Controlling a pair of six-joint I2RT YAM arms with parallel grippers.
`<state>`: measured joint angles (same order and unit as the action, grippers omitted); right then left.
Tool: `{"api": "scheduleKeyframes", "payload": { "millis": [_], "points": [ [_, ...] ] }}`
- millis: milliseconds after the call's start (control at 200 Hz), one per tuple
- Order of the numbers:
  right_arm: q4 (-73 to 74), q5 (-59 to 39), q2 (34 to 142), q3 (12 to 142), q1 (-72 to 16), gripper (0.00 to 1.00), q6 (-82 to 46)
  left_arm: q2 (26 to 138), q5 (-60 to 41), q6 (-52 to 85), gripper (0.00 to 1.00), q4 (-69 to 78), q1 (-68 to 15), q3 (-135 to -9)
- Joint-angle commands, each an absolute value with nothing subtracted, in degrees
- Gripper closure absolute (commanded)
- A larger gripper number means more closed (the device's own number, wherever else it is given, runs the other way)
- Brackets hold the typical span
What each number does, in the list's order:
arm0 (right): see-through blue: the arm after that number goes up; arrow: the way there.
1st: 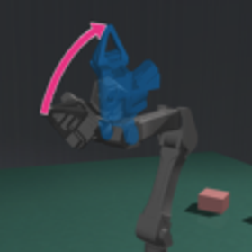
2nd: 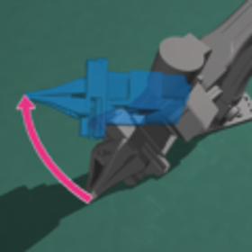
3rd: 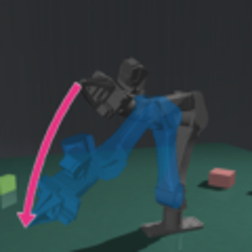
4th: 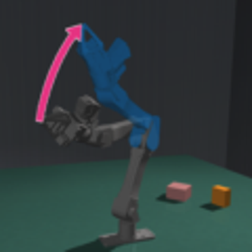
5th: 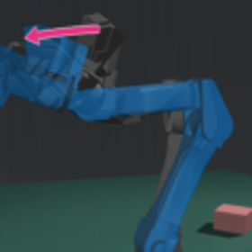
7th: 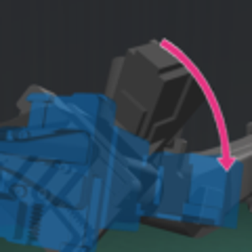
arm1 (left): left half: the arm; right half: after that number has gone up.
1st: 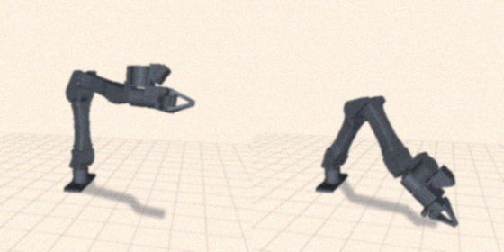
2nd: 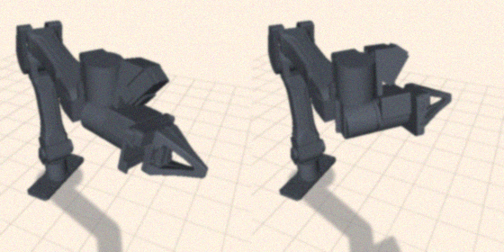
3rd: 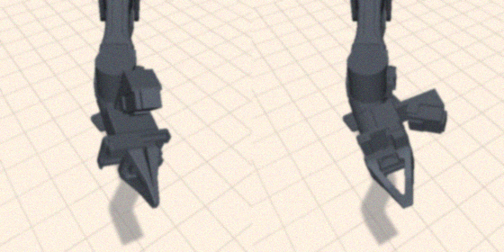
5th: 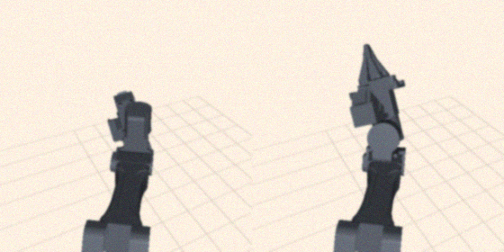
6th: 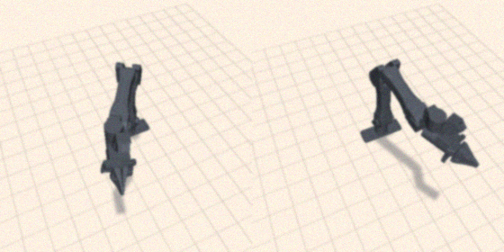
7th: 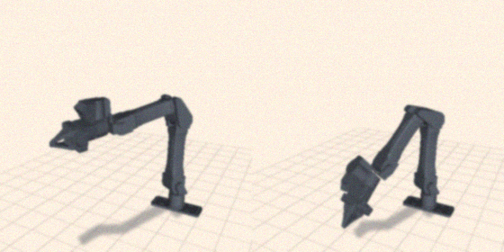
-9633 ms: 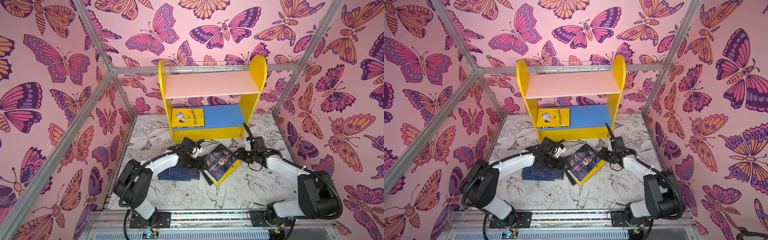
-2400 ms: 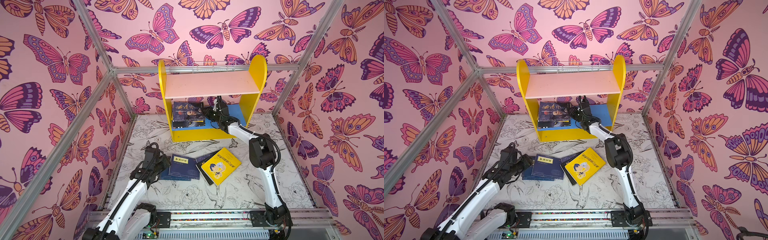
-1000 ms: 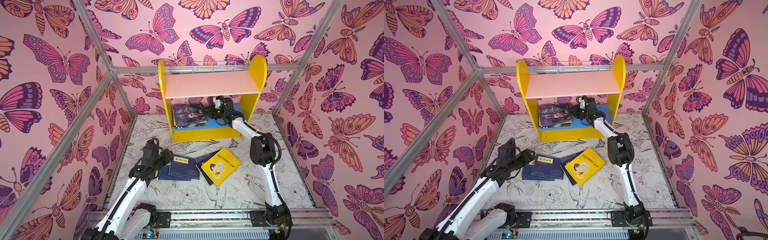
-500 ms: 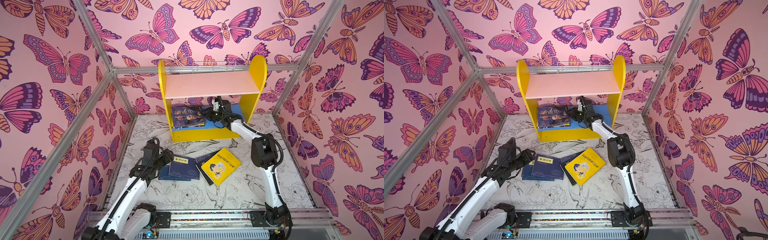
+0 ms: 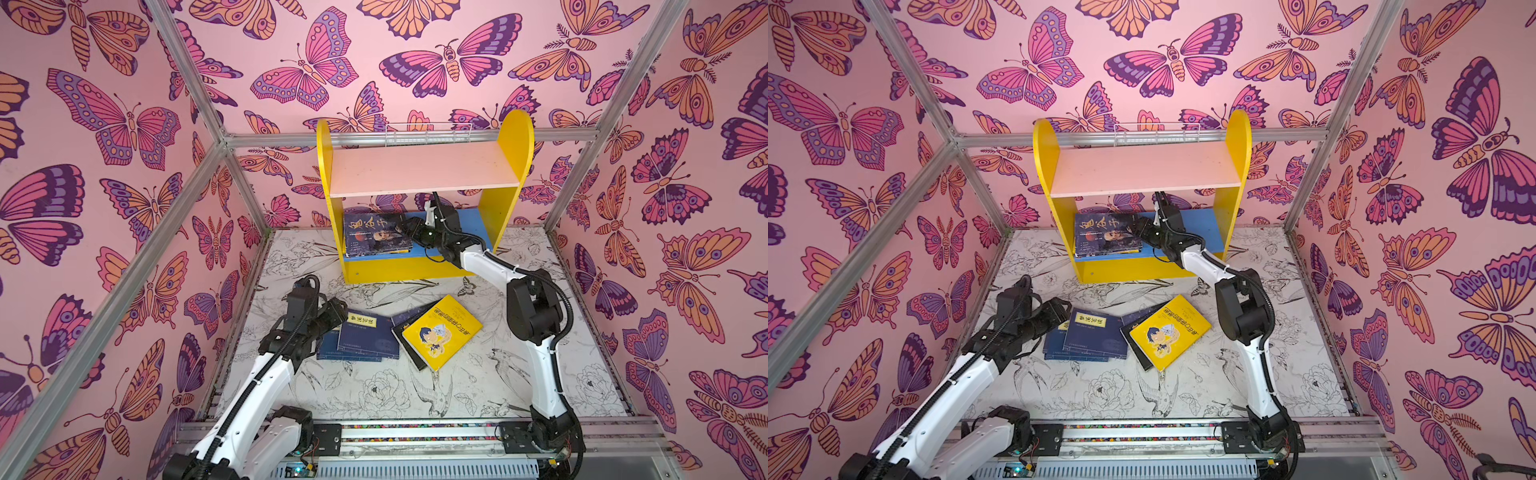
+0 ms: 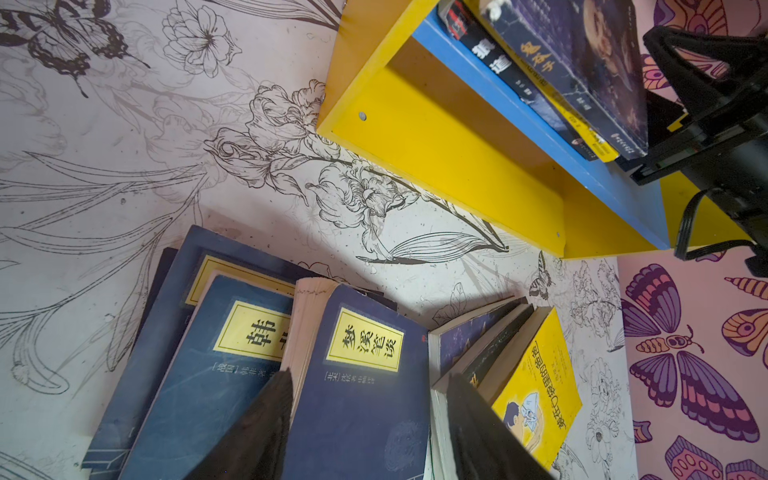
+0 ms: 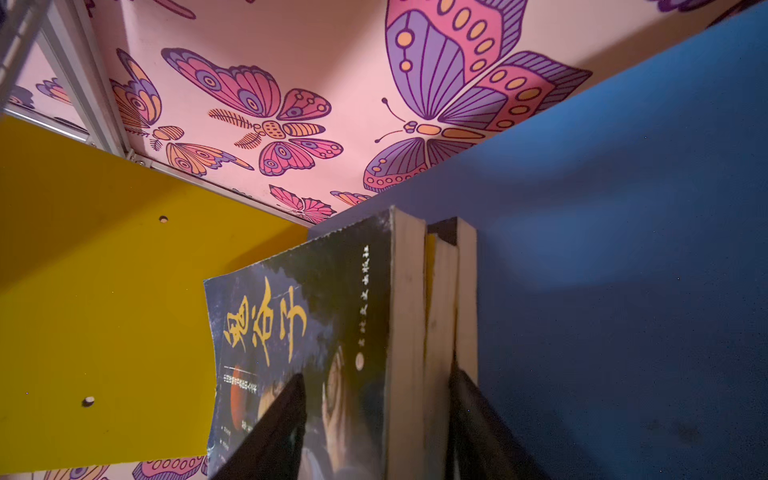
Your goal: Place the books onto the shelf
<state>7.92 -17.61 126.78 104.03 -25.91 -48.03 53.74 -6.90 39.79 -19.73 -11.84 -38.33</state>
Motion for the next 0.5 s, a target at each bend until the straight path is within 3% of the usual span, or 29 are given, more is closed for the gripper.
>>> {"api": "scheduleKeyframes", "payload": {
  "millis": [0, 110, 325, 426, 496],
  "points": [
    [6.3, -18.0, 120.2, 101.0, -24.8, 0.40, -41.8, 53.6, -8.1, 38.1, 0.38, -19.4, -12.1, -39.6],
    [1.9, -19.1, 116.0, 98.2, -24.7, 0.36, -35.0, 54.1, -8.8, 37.9, 0.39, -19.3, -12.2, -39.9],
    [-10.5, -19.5, 113.3, 98.1, -24.8, 0.39, -23.3, 59.2, -12.9, 35.1, 0.44, -16.9, -12.2, -44.0],
    [-14.2, -18.0, 113.8, 99.4, -24.8, 0.41, -21.6, 63.1, -15.0, 34.6, 0.56, -14.7, -12.3, -47.0],
    [-14.6, -17.0, 114.0, 99.2, -24.8, 0.42, -21.1, 66.2, -15.6, 34.2, 0.72, -13.4, -12.9, -49.5]
  ]
}}
